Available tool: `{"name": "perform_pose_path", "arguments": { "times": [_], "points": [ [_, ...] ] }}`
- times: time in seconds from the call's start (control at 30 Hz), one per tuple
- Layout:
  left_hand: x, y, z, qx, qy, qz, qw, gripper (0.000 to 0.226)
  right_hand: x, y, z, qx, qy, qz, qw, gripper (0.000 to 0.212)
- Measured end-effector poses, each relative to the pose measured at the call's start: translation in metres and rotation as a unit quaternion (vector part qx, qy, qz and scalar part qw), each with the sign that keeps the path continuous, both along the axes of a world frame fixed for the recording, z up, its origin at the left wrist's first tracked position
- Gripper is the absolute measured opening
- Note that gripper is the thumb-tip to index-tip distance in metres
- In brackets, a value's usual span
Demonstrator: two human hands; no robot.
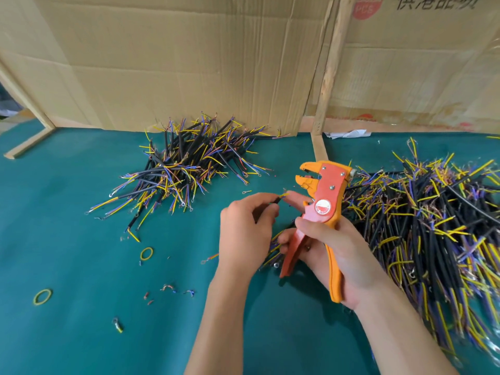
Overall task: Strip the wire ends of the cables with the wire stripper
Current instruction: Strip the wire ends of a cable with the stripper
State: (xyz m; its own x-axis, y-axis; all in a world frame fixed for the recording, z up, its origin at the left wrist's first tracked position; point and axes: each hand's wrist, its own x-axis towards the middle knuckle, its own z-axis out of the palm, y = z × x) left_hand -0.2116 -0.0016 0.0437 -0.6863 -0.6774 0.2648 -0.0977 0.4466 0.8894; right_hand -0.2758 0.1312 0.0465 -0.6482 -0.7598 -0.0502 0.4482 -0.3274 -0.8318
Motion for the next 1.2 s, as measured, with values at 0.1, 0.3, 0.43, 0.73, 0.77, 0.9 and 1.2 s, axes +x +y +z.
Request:
{"name": "perform_pose_path", "arguments": {
  "times": [0.1,0.3,0.43,0.73,0.77,0.9,1.2],
  "points": [
    [0.001,-0.002,0.000,0.018,0.011,-0.012,1.000,0.017,-0.003,0.003,0.001,-0.009,-0.010,-0.011,1.000,0.052],
    [0.000,-0.002,-0.002,0.098,0.050,-0.027,0.994,0.023,-0.004,0.004,0.000,0.006,0.005,-0.003,1.000,0.053],
    [0.002,-0.006,-0.001,0.159,0.089,-0.025,0.983,0.010,-0.002,0.005,0.002,-0.005,0.004,0.026,1.000,0.055],
    [0.000,-0.010,-0.002,0.138,0.141,0.048,0.979,0.012,-0.010,0.011,0.000,0.024,-0.081,0.074,0.994,0.048],
    [0.000,-0.010,-0.001,0.137,0.145,0.047,0.979,0.012,-0.009,0.010,0.001,0.036,-0.075,0.087,0.993,0.047],
    [0.001,-0.011,-0.001,0.123,0.144,0.037,0.981,0.010,-0.003,0.008,0.002,0.050,-0.054,0.107,0.992,0.044],
    [-0.001,-0.009,-0.004,0.115,0.128,0.008,0.985,0.010,0.003,0.005,0.004,0.024,-0.035,0.089,0.995,0.041]
  ]
}}
